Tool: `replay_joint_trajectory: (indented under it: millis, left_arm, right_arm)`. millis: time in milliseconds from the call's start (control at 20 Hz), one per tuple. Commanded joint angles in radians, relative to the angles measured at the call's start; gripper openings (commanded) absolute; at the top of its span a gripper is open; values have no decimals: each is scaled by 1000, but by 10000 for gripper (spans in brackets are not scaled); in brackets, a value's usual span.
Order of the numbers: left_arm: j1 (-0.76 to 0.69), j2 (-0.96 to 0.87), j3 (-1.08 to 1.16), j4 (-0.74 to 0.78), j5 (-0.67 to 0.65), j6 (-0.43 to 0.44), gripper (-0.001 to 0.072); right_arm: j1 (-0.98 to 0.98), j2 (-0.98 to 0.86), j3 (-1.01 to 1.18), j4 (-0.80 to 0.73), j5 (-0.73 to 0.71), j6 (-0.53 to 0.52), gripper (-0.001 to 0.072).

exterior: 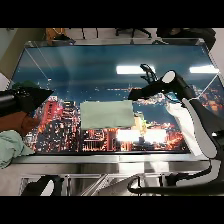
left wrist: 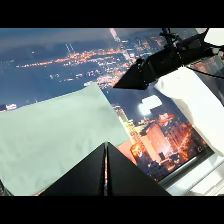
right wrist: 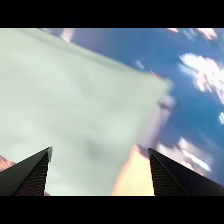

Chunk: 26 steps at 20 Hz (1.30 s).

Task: Fold the shirts.

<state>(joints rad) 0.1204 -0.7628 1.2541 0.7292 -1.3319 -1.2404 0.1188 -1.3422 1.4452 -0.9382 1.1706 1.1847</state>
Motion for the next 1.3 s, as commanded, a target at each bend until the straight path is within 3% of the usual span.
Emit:
replay_joint_trajectory:
  millis: [0,150,350,400,450,500,550,800,1250]
  left_arm:
    - [1,2,-1,1,-5,-6,17]
    - [1,2,-1,2,-18,-7,17]
    - [1,2,-1,2,-22,-7,17]
    - [1,2,-1,2,-23,-7,17]
    - [1,2,-1,2,-22,-7,17]
    - [1,2,-1,2,-22,-7,17]
    - [1,2,-1,2,-22,-7,17]
    - [1,2,-1,2,-19,-7,17]
    - [1,0,-2,3,-12,-6,17]
  right_arm:
    - [-65,-84,-32,-10,126,33,667]
    - [-41,-172,-32,132,119,-35,667]
    - [-1,-246,-32,212,94,-74,663]
    - [9,-253,-32,245,94,-95,599]
    - [18,-253,-31,278,95,-129,440]
    - [19,-249,-24,316,106,-165,186]
    - [15,-241,-10,342,126,-180,26]
    - [-100,-94,120,349,165,-121,23]
    - [-598,208,198,348,269,91,22]
